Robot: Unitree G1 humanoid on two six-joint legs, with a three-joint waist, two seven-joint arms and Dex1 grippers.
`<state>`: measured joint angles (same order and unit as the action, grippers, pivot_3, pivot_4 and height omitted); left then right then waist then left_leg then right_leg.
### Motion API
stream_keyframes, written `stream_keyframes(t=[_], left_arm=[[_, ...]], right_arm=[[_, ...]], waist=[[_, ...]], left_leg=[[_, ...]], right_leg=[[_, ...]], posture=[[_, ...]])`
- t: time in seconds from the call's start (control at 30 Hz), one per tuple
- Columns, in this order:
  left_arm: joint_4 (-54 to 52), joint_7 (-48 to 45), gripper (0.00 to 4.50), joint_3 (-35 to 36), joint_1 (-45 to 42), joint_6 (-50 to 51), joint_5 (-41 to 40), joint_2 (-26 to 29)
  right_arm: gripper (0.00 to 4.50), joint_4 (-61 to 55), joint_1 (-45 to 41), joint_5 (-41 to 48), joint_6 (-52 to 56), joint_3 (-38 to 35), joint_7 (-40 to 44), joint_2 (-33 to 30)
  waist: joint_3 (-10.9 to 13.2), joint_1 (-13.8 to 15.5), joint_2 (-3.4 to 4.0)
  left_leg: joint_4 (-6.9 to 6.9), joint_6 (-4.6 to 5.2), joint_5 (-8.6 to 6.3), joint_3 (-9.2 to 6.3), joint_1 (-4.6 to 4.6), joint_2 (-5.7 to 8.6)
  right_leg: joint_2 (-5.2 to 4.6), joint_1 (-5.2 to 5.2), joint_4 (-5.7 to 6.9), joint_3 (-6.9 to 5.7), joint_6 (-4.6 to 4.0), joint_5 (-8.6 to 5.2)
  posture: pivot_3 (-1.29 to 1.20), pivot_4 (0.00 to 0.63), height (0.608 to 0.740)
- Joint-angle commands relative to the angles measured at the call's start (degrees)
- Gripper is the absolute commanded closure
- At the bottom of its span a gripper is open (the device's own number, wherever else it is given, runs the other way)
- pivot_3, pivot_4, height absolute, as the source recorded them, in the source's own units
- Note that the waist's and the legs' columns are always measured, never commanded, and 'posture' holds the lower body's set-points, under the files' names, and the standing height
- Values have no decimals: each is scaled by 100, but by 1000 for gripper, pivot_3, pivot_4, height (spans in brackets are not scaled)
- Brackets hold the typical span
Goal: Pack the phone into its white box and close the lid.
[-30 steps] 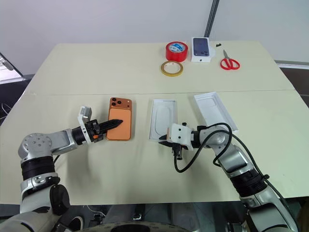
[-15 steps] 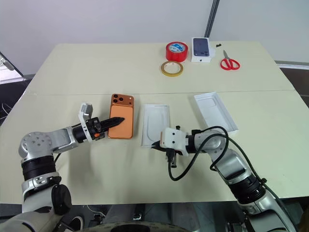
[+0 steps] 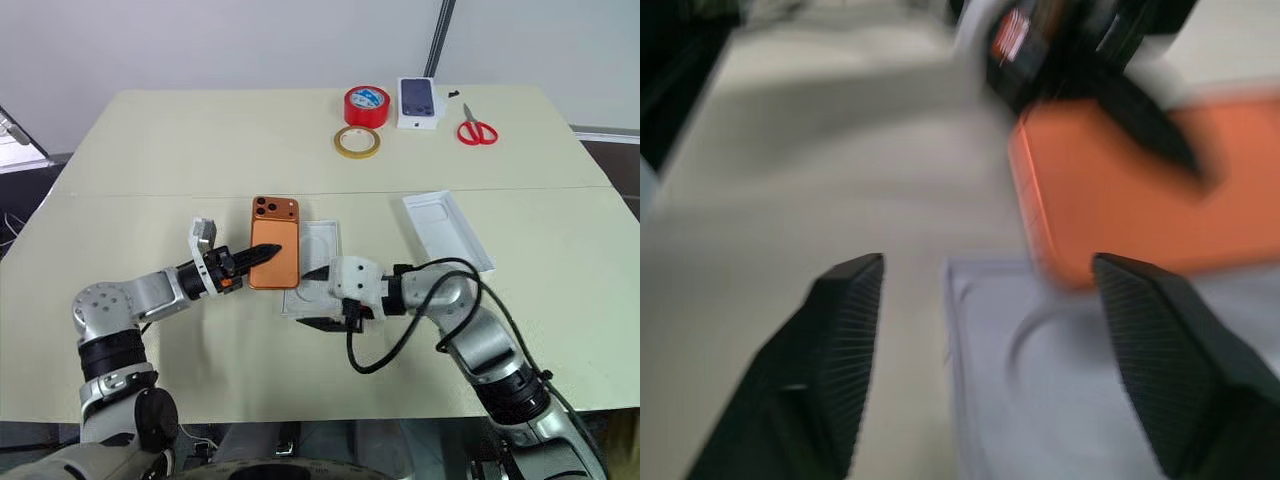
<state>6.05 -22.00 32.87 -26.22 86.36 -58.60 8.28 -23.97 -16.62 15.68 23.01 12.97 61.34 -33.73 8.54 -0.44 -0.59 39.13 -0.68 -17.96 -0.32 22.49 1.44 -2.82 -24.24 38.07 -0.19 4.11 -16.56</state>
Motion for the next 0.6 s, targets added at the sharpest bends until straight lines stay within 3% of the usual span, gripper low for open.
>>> stream_keyframes(t=[0.03, 0.2, 0.57, 0.6], left_arm=[[-375, 54, 4500, -61, 145, 83, -387, -252], [-373, 231, 4500, -200, 239, -120, -341, -589], [-245, 245, 4500, -856, 150, -376, -157, -588], [-213, 250, 4017, -876, 130, -409, -147, -567]], right_arm=[[1119, 106, 320, 451, -106, -813, 301, -544], [1119, 902, 504, 133, -796, -1027, 251, -860], [1119, 923, 352, 7, -983, -746, -98, -559], [1073, 929, 339, 2, -982, -738, -110, -554]], waist=[[-1, 71, -2], [4, 99, -10], [4, 119, -10], [4, 119, -10]], left_leg=[[2, 5, -3, 0, 0, 0], [2, 33, -19, 1, -4, 0], [3, 4, -2, 1, -6, 0], [4, 4, -2, 1, -6, 0]], right_leg=[[-1, 4, -1, 0, 0, 0], [-1, 11, -8, 0, 0, 0], [1, 13, -5, 0, 0, 0], [1, 14, -6, 0, 0, 0]], posture=[[0, 150, 740], [0, 150, 740], [0, 150, 740], [0, 150, 740]])
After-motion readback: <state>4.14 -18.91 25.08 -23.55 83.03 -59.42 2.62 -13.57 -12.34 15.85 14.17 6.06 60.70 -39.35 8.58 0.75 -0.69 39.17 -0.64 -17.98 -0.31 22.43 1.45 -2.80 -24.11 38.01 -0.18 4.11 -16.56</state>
